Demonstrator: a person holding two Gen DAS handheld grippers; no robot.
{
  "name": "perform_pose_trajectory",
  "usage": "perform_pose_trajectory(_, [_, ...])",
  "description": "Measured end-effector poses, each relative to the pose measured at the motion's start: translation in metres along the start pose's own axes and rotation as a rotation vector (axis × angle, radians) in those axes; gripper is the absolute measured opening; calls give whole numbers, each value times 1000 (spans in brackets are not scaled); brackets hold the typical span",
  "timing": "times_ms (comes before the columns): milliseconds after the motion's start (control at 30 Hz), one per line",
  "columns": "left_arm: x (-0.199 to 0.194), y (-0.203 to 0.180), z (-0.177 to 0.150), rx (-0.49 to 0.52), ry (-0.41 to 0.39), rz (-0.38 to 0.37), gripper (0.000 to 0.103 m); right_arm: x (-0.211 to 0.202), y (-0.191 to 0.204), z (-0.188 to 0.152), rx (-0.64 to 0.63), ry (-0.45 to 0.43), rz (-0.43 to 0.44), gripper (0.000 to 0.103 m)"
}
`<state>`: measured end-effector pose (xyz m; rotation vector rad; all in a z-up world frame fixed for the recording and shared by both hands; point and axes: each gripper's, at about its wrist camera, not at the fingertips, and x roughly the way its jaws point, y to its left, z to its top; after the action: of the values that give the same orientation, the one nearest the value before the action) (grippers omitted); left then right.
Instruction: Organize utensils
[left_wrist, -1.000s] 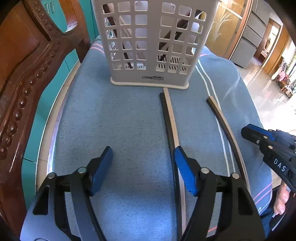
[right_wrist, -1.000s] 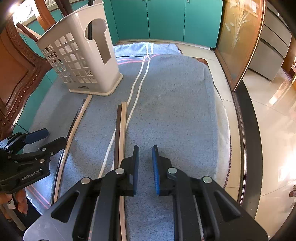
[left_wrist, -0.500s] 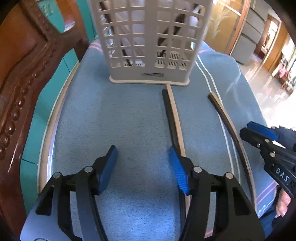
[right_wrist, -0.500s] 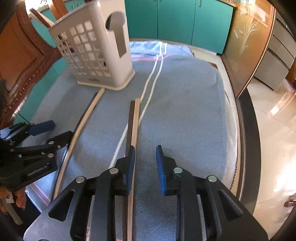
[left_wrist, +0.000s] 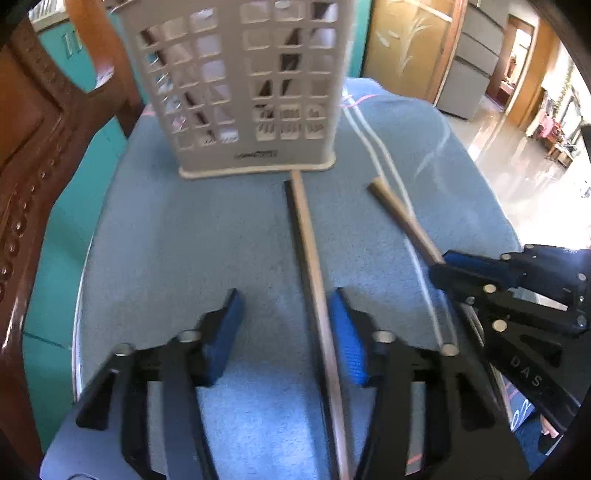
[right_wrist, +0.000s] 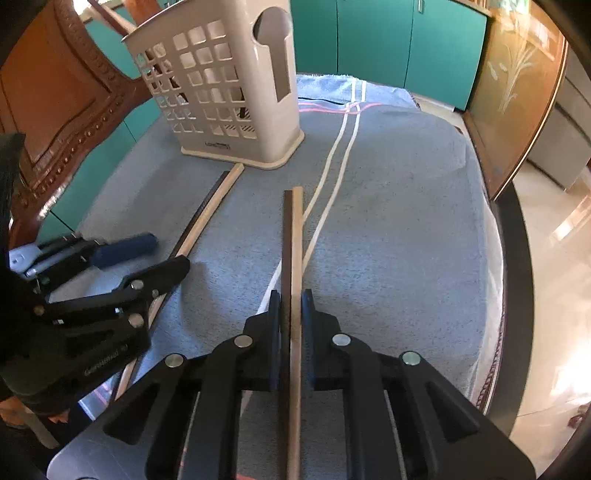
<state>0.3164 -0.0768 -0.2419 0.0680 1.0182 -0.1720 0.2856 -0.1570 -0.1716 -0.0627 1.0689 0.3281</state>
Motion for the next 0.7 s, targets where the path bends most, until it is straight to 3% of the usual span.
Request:
perform_pose_trajectory(33, [-1,-1,1,-8,-2,-14,18,-2,-2,0,8,-13,7,12])
perform_pose_trajectory(167, [-4,3,6,-37,-12,-44,12,-16,-9,1,30,-50,39,12])
perform_pose_trajectory(367, [-33,20,8,-86,-57,-110,13,-23,-17,4,64,-65,63,13])
perform_pose_trajectory(500, [-41,33,8,-110,-75,-88,27,-21,-17,4,66,-62,26,14])
perform_pose_trajectory(700, [-26,44,7,-117,-11,-51,32,-9,-17,2,58,-22,-10,14])
